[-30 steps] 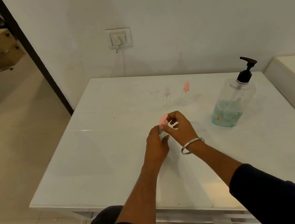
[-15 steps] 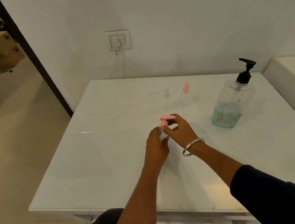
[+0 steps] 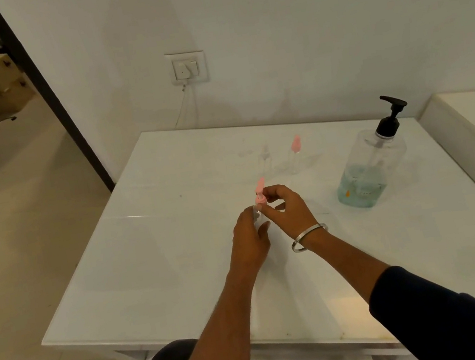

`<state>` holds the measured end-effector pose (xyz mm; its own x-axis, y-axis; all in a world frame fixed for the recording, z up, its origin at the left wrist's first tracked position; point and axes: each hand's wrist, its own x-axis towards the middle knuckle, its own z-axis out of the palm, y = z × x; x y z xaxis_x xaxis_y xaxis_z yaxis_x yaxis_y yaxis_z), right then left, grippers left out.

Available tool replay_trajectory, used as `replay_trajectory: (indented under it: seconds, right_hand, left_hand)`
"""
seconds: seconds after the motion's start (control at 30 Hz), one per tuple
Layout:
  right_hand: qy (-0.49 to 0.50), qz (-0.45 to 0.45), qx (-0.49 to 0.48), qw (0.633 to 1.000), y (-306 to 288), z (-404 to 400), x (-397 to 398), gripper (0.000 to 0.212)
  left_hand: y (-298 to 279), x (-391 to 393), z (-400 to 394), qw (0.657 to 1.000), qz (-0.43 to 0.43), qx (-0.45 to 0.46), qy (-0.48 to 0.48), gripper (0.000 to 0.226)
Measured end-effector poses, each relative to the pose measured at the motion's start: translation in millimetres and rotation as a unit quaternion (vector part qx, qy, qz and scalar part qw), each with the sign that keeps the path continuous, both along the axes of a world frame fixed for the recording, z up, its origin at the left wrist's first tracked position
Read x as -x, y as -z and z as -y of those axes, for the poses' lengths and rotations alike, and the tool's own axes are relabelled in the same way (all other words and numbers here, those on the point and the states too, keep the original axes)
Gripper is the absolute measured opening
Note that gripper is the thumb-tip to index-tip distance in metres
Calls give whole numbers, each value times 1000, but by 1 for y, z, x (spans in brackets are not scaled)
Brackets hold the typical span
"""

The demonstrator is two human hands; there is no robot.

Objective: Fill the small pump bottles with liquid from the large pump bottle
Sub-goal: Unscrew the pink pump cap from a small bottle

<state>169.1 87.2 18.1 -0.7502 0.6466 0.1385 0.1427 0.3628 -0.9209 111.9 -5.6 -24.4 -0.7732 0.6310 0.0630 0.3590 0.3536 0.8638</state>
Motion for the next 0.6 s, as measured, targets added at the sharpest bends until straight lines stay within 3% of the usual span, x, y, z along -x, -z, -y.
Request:
replay_trajectory:
  seconds: [0.6]
  right_hand:
    - [-11, -53, -32, 998, -55, -14, 0, 29]
  left_hand:
    - [-9, -6, 3, 1000, 1, -1, -9, 35]
